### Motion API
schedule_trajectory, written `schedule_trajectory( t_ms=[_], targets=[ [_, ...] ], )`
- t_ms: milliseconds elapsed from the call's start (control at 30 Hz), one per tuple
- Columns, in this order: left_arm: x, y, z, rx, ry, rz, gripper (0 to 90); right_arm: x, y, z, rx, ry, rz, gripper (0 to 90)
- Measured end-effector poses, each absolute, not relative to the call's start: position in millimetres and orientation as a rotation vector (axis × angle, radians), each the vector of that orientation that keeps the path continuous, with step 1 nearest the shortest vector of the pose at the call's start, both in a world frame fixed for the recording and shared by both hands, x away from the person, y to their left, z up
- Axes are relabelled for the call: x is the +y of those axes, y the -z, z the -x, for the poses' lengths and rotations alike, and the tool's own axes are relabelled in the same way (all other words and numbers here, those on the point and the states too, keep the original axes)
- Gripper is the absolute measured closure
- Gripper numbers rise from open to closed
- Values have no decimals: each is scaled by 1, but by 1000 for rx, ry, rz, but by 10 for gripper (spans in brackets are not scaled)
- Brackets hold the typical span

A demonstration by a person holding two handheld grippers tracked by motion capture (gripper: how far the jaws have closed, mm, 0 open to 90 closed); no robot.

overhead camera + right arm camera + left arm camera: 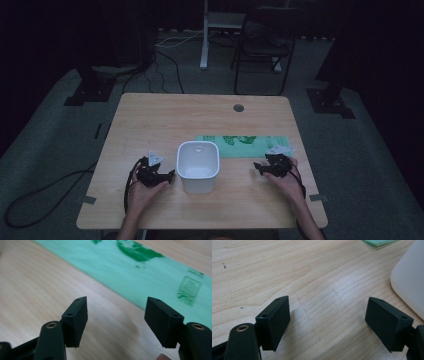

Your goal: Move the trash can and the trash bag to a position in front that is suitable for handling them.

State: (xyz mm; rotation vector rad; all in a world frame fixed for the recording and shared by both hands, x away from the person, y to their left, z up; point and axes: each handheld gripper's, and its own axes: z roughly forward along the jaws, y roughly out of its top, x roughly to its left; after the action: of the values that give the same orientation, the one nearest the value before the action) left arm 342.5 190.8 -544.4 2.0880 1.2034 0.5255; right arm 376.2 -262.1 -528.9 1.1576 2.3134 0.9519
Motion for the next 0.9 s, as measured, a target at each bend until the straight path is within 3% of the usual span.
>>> schedule_trajectory(
  t_ms=[900],
  targets=[
    [191, 544, -343, 1197, -523, -2091, 207, -327, 526, -418, 2112, -835, -1510, 587]
  ],
)
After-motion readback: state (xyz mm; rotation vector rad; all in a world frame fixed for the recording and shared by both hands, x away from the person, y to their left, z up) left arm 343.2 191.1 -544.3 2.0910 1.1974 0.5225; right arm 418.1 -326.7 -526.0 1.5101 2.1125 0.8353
